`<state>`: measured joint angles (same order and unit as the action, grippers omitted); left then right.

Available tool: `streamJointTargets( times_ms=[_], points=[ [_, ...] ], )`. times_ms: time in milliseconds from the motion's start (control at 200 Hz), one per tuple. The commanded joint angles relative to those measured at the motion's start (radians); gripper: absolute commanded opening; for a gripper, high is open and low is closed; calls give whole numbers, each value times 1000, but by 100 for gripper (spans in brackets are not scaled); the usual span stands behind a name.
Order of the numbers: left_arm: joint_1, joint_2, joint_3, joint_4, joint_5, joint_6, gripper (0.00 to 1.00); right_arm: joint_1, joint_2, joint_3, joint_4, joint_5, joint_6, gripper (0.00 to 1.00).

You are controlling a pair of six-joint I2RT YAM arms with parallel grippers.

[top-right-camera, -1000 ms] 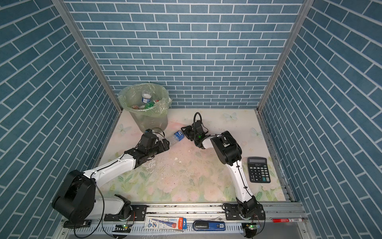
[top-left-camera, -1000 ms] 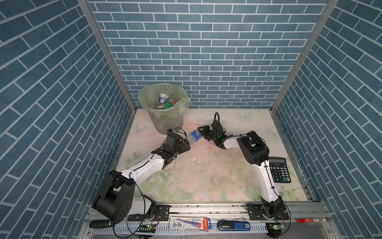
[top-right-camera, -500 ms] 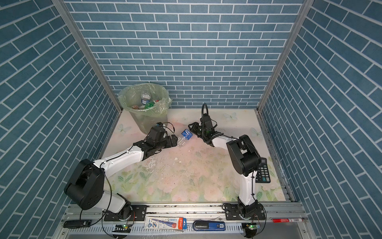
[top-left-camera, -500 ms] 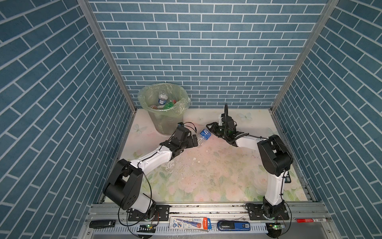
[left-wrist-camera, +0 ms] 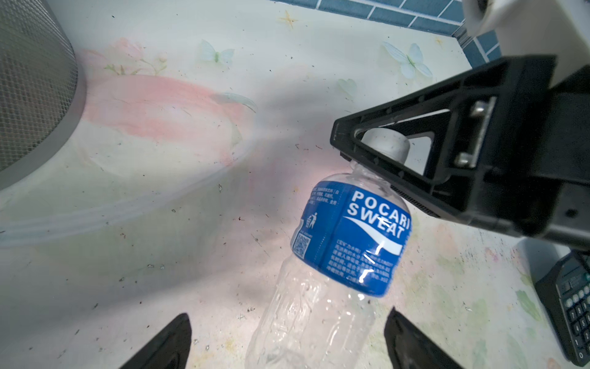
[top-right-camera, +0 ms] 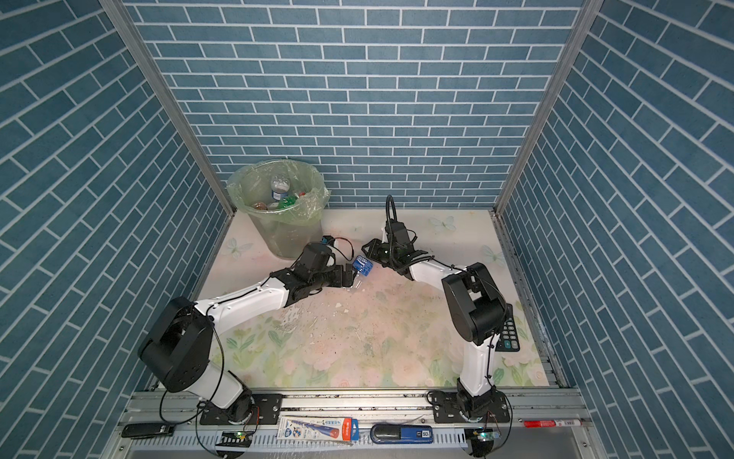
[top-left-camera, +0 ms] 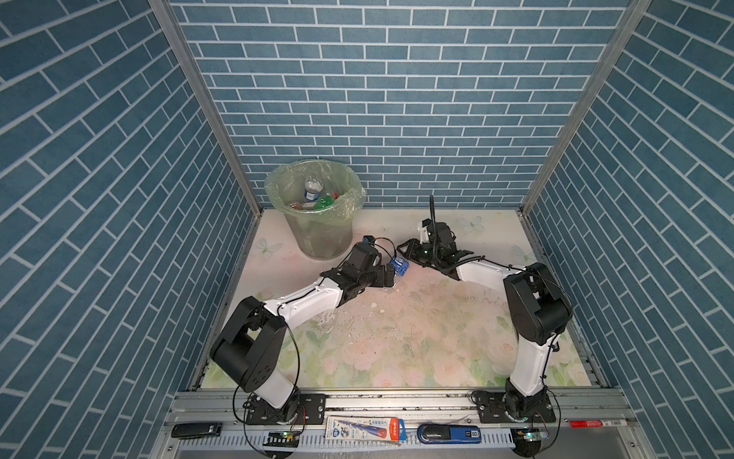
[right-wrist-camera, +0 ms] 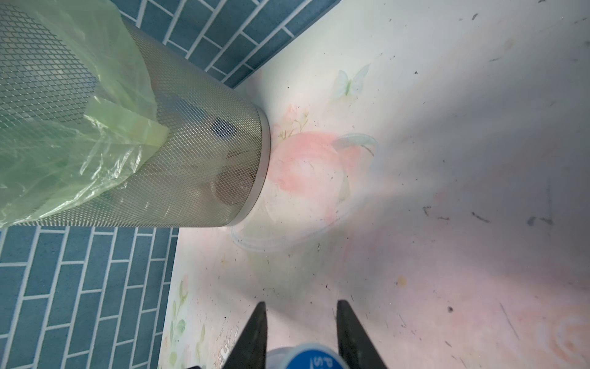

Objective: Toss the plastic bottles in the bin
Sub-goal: 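Close the left gripper around the bottle's neck below the white cap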

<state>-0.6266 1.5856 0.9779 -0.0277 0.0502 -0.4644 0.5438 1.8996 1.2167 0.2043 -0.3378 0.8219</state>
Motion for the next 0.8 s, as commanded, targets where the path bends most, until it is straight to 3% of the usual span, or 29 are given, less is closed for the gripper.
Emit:
streamJointTargets(
  times_ms=[0, 365, 695, 795],
  points=[
    [-7, 14, 24, 19, 33, 30, 93, -4, -63, 64, -3, -42, -31, 18],
    [-41, 45, 45, 25, 77, 50, 85, -7, -82, 88, -5, -71, -20, 19],
    [-41, 47, 44, 41, 79, 44, 57, -13, -99, 78, -8, -76, -21, 18],
    [-41, 57, 48, 41, 83, 43, 54, -15, -102, 78, -7, -82, -20, 19]
  ],
)
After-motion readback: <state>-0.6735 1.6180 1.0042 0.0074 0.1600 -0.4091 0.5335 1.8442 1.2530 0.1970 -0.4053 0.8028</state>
